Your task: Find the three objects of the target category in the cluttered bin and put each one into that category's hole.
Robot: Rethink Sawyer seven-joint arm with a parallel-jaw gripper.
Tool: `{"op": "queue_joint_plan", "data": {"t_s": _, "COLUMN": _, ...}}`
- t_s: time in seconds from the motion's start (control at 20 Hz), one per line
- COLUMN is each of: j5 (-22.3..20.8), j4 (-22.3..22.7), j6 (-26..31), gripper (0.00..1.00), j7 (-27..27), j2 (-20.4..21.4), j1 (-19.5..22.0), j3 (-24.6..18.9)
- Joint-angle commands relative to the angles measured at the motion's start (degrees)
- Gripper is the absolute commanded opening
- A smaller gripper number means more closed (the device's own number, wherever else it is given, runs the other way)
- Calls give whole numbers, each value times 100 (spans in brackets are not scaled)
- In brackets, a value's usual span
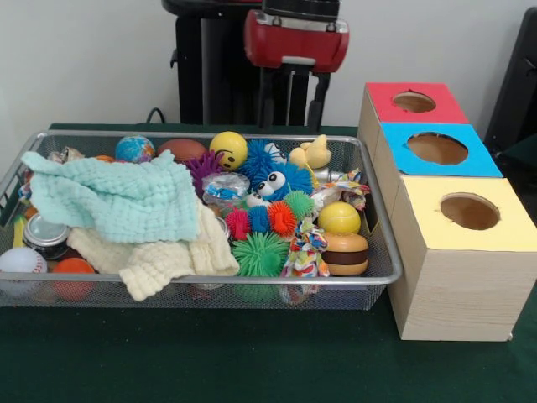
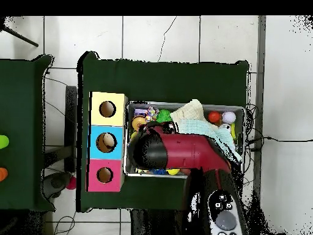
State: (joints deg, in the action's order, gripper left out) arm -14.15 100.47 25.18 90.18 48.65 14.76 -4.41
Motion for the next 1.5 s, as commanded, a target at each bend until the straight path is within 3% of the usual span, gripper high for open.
{"op": "queue_joint_plan", "data": {"t_s": 0.05, "j5": 219, "j4": 634, "j6": -326, "gripper": 100, "j7": 1604, "j2": -308, "j1": -276, "j3": 400}}
{"op": "queue_joint_plan", "data": {"t_s": 0.8, "j5": 73, "j4": 681, "j6": -1289, "gripper": 100, "j7": 1142, "j2": -1113, "j1": -223, "j3": 522}}
{"op": "queue_joint_plan", "data": {"t_s": 1.05, "j5": 108, "j4": 588, "j6": -1471, "gripper": 100, "j7": 1255, "j2": -1310, "j1": -490, "j3": 873}}
{"op": "queue_joint_plan", "data": {"t_s": 1.2, "j5": 243, "j4": 621, "j6": -1374, "gripper": 100, "j7": 1378, "j2": -1329, "j1": -680, "j3": 1046}}
{"op": "queue_joint_plan", "data": {"t_s": 1.5, "j5": 702, "j4": 920, "j6": -601, "gripper": 100, "j7": 1447, "j2": -1002, "j1": -879, "j3": 1026}}
